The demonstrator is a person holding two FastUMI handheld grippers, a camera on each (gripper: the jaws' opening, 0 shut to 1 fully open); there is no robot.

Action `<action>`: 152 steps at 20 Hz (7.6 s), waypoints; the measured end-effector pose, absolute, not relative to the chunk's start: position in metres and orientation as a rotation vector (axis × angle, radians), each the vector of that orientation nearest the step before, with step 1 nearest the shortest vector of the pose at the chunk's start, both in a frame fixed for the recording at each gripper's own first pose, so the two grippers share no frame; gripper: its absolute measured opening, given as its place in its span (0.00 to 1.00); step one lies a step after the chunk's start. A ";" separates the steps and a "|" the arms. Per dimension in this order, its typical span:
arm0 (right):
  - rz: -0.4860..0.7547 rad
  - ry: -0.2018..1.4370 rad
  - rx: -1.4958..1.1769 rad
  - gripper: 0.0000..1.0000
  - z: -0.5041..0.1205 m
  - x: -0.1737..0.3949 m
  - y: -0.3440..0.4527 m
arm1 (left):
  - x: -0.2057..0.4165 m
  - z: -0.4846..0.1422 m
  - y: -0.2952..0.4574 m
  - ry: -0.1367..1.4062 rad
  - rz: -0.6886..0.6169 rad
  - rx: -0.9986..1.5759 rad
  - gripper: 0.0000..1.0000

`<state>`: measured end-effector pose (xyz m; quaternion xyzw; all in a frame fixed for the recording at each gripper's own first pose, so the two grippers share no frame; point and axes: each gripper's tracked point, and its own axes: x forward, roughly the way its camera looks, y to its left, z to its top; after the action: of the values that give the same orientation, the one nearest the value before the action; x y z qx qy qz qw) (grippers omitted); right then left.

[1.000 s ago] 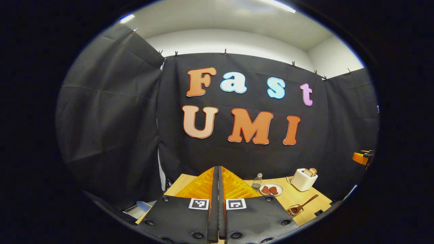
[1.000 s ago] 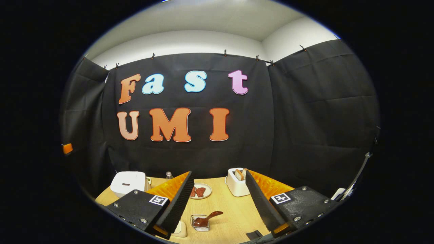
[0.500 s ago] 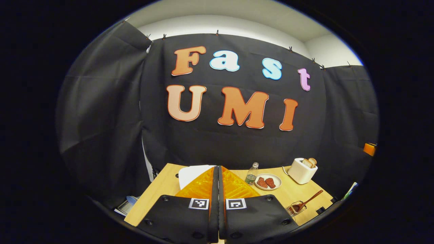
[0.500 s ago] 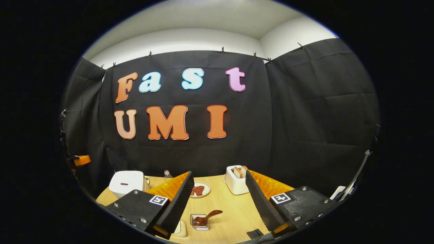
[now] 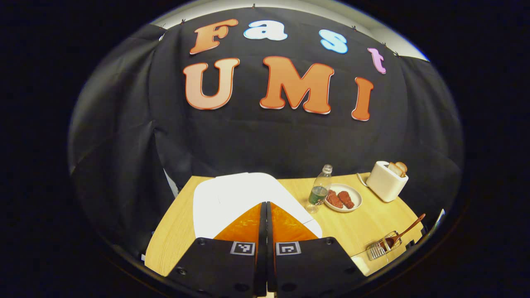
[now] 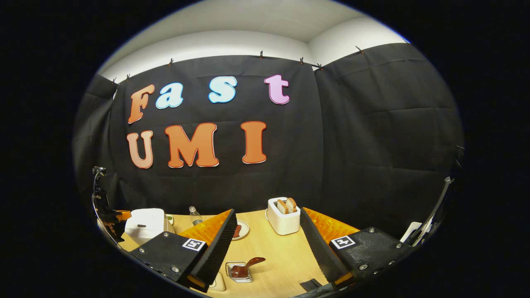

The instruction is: Close the left gripper, press the button to open the rice cooker; take a wooden spoon from the chopstick holder with the right hand, scoop a spoonful of rice and pour it into the rice cooker, then put the wooden spoon back into the chopstick holder.

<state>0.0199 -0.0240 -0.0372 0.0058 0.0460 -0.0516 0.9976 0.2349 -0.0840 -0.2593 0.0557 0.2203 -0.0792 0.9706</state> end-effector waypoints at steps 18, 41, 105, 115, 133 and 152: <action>-0.049 0.173 -0.024 0.95 -0.080 0.069 0.005 | 0.256 -0.319 -0.081 0.566 -0.129 0.056 0.05; 0.021 0.141 0.035 0.95 -0.123 0.075 0.015 | 0.101 -0.060 -0.017 0.142 -0.022 0.004 0.05; 0.105 0.330 0.009 0.05 -0.253 0.039 0.218 | 0.110 -0.039 0.062 0.093 -0.078 0.021 0.98; 0.060 0.336 -0.075 0.05 -0.300 0.045 0.230 | 0.110 -0.041 0.089 0.130 -0.095 0.053 0.99; 0.103 0.574 0.813 0.05 -0.342 0.044 0.272 | 0.114 -0.054 0.117 0.159 -0.061 0.047 0.98; 0.030 0.561 1.327 0.05 -0.301 0.031 0.205 | 0.111 -0.046 0.088 0.136 -0.103 0.018 0.99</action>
<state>0.0309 0.2045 -0.3012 0.6075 0.2569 0.0136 0.7515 0.1113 0.0881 -0.0461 0.0090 0.0677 -0.0516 0.9963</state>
